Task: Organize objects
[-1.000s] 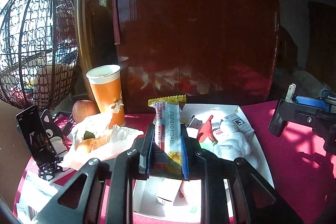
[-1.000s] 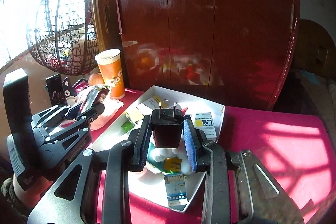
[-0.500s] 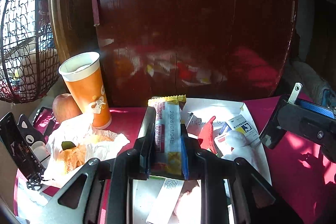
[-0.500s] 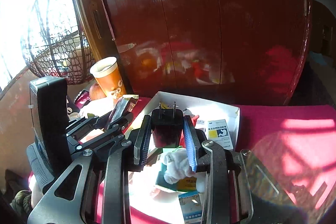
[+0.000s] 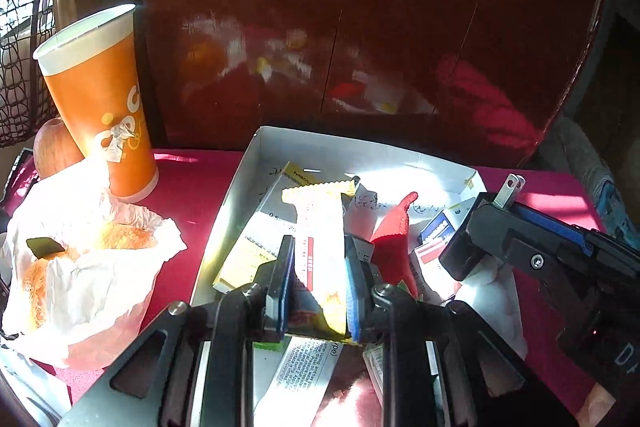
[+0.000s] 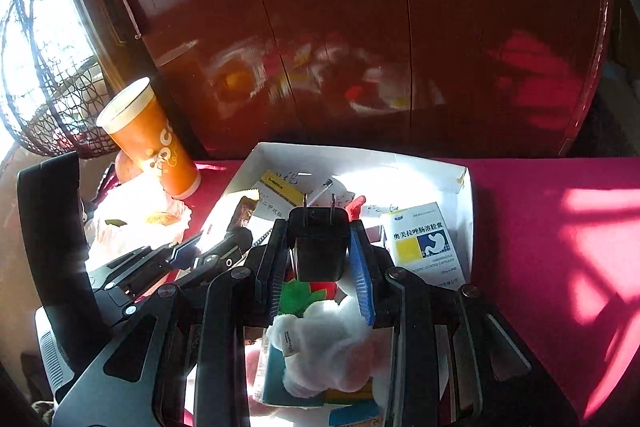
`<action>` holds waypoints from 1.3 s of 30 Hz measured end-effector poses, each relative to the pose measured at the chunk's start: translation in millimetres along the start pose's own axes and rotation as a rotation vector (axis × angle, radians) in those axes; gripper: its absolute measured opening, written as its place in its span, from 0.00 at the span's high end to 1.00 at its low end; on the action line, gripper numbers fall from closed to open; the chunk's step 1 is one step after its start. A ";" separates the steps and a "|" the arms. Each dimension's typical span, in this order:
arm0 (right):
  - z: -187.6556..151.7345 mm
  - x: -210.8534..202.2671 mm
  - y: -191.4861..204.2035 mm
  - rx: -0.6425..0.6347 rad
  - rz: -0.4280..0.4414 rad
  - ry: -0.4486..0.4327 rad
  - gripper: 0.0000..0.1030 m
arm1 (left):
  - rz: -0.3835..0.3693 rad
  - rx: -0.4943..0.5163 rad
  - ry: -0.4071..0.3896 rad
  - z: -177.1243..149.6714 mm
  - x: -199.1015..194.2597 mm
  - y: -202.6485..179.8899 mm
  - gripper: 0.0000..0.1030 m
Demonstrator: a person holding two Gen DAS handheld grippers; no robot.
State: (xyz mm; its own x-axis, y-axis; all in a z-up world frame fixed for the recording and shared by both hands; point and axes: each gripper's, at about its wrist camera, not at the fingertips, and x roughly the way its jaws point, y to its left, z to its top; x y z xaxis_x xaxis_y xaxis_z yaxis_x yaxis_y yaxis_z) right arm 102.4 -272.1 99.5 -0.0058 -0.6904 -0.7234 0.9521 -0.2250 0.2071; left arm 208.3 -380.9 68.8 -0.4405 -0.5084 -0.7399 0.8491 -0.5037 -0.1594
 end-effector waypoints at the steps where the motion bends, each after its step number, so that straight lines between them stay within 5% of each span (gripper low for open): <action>1: 0.2 2.5 -0.4 0.004 0.006 0.006 0.71 | 0.003 0.003 0.002 -0.4 1.8 -0.7 0.80; 7: -2.3 12.9 1.2 0.008 0.030 0.035 0.70 | 0.008 0.003 -0.001 -0.8 3.6 -2.5 0.75; 8: -3.0 12.5 1.0 0.008 0.028 0.030 0.63 | 0.014 0.002 -0.006 -0.6 2.0 -3.1 0.60; 9: -3.6 11.0 0.6 0.008 0.025 0.019 0.54 | 0.024 0.004 -0.018 -0.1 -1.3 -4.1 0.28; 11: -4.2 5.2 -0.9 0.020 0.026 -0.007 0.16 | 0.044 0.020 -0.058 -0.5 -9.8 -7.1 0.00; 17: -8.5 -14.7 -4.8 0.049 0.037 -0.056 0.13 | 0.125 0.042 -0.120 -5.4 -28.1 -11.2 0.00; 36: -64.8 -67.0 -29.1 0.123 0.134 -0.101 0.13 | 0.142 -0.011 -0.218 -52.8 -85.0 -16.7 0.00; 39: -75.6 -90.9 -35.9 0.121 0.133 -0.156 0.13 | 0.216 -0.056 -0.209 -62.9 -98.0 -18.2 0.00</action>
State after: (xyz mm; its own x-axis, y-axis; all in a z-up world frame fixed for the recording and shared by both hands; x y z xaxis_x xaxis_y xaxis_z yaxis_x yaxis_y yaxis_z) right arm 91.9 -149.3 108.1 0.0608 -0.8152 -0.5760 0.9043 -0.1994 0.3776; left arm 254.4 -278.0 103.1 -0.2937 -0.7350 -0.6112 0.9417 -0.3323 -0.0530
